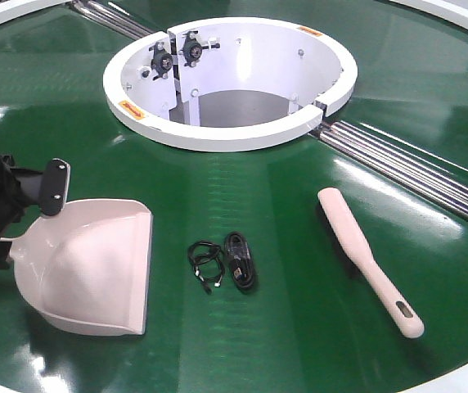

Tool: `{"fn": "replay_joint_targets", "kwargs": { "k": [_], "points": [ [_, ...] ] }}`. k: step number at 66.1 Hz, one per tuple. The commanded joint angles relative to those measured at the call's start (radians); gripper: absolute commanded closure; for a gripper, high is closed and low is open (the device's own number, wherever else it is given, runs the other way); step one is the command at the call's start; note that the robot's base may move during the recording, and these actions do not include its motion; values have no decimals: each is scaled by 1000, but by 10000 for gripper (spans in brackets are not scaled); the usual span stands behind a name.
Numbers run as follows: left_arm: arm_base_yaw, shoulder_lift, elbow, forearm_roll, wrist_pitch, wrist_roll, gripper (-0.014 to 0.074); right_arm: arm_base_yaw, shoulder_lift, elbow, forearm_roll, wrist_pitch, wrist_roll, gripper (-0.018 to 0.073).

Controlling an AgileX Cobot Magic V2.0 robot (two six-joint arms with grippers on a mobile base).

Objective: Clean and inspect green conveyor with broom and dustpan

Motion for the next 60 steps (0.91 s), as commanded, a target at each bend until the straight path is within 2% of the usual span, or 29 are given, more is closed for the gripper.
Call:
{"fn": "replay_joint_targets", "kwargs": {
  "k": [1,17,30,42,60],
  "points": [
    [4,-24,-26,8,0,7,97,-6,-10,3,-10,-69,-1,568],
    [35,12,-26,19,33,9,104,-6,-10,3,-10,-69,-1,568],
    [72,13,-26,34,29,9,165,-6,-10,3,-10,-69,-1,568],
    [73,14,-26,22,-9,10,283,-6,-10,3,-10,-71,-1,568],
    [71,8,-26,7,15,11,526,-6,-10,3,-10,-71,-1,568]
  ]
}}
